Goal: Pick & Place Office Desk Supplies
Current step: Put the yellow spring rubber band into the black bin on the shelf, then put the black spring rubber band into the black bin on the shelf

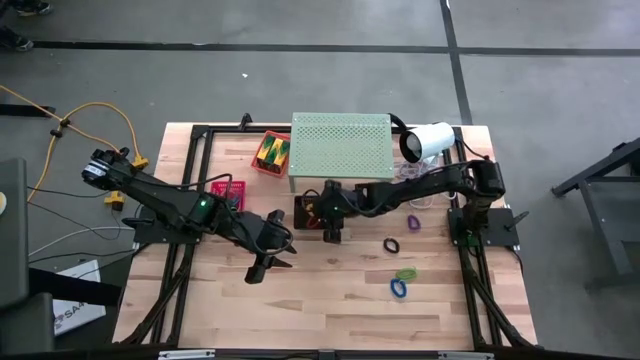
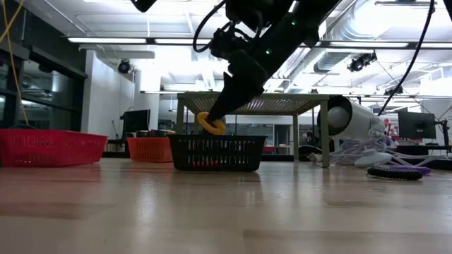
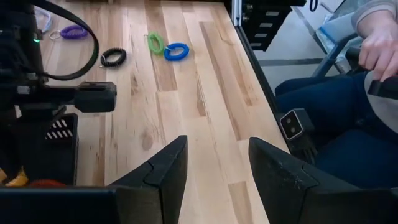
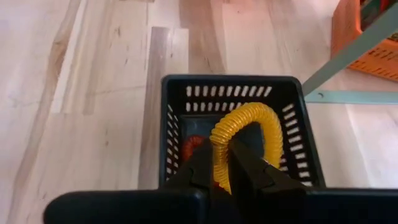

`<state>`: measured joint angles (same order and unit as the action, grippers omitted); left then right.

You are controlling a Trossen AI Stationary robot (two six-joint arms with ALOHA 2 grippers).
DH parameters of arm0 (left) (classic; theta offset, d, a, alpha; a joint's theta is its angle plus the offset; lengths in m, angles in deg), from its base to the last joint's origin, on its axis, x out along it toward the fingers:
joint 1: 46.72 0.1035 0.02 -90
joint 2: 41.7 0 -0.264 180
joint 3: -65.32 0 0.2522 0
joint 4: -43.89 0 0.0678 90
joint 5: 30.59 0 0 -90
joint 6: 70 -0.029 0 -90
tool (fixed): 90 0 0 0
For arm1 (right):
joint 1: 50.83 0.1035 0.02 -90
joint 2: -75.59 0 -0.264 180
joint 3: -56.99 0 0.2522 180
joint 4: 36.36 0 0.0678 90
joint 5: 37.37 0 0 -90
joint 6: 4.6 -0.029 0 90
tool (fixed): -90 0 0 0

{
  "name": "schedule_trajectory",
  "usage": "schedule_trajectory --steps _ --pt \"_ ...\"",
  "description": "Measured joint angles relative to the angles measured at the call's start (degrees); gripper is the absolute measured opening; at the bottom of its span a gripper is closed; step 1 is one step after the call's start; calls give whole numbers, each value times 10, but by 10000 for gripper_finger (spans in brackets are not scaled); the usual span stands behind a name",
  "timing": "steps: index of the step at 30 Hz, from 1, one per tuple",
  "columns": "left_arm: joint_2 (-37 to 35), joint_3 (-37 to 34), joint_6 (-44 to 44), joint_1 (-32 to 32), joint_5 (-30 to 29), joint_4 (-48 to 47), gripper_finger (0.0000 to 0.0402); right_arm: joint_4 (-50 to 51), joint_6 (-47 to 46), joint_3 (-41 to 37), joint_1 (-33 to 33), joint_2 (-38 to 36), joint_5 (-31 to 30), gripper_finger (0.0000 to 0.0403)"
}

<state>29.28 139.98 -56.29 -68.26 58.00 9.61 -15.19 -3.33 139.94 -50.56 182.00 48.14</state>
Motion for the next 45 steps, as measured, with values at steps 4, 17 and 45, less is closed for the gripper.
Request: schedule_trajectory --steps 4,17,45 --pt "0 0 0 0 0 0 166 0 0 0 0 0 1 20" --pt "0 0 0 0 0 1 166 13 -8 -1 1 25 0 20" --pt "0 0 0 0 0 14 166 -1 -15 0 -4 37 -9 93"
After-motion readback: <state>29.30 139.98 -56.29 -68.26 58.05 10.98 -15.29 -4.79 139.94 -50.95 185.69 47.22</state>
